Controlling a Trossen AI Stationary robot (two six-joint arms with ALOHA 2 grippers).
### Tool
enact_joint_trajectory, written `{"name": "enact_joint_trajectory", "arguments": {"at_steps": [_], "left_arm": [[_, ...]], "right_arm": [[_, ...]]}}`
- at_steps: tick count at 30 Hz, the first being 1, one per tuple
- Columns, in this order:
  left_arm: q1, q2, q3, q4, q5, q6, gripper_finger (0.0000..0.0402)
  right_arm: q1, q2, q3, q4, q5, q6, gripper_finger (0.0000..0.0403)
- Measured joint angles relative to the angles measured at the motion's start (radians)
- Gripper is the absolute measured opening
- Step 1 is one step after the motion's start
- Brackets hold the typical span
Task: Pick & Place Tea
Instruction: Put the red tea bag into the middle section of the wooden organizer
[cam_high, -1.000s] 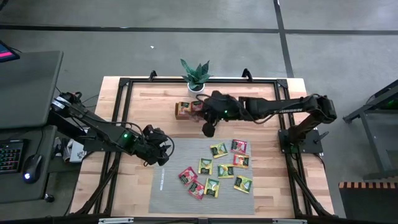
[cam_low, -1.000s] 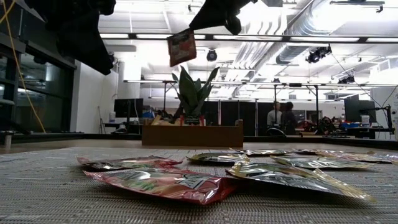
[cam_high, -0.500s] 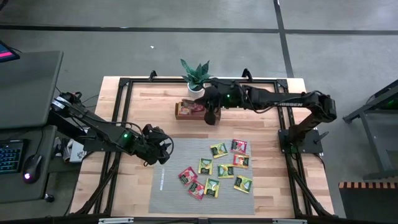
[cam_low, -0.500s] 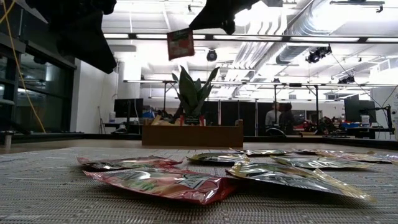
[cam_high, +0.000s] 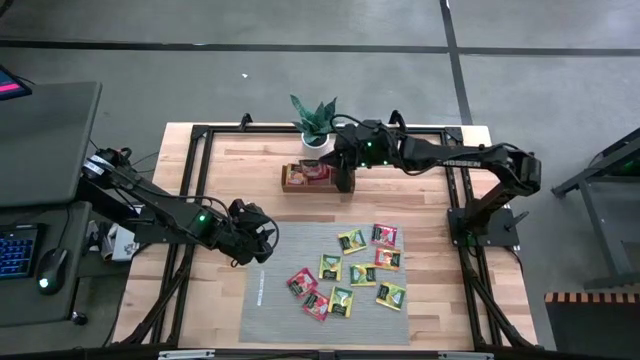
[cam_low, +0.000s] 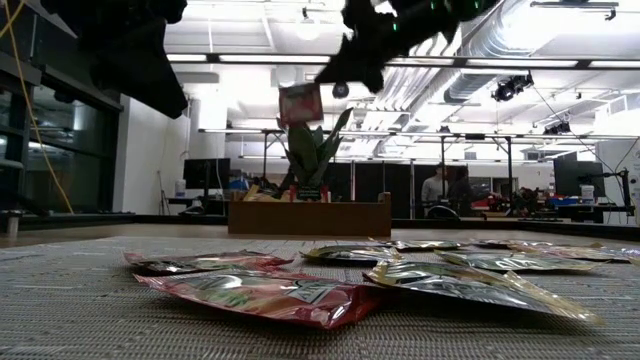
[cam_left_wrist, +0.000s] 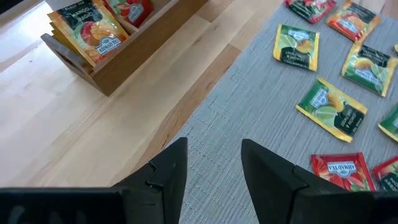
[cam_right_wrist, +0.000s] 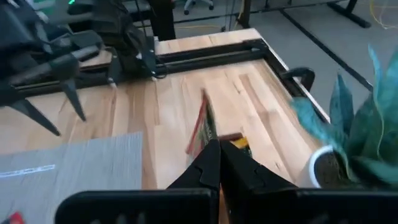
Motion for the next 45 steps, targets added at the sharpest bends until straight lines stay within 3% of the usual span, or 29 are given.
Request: {"name": "enact_joint_trajectory", "arguments": {"at_steps": [6, 14, 20, 35, 45], "left_arm": [[0.0, 0.0, 0.001, 0.003, -0.007, -0.003, 0.0149], [0.0, 0.0, 0.001, 0.009, -0.029, -0.03, 0.0149], [0.0, 0.0, 0.001, 0.009, -0.041, -0.053, 0.0149], [0.0, 0.0, 0.001, 0.009, -0.036, -0.098, 0.0149], [0.0, 0.0, 0.001, 0.008, -0.036, -0.111, 0.0149]], "right_arm": [[-0.034, -0.001, -0.144, 0.187, -0.04, 0.043, 0.0], [-0.091, 0.028, -0.244, 0.272, -0.098, 0.044, 0.0], [-0.113, 0.107, -0.224, 0.349, -0.135, 0.044, 0.0], [-0.15, 0.221, -0.221, 0.352, -0.172, 0.003, 0.0], [-0.157, 0.226, -0.221, 0.351, -0.165, 0.0, 0.0]]}}
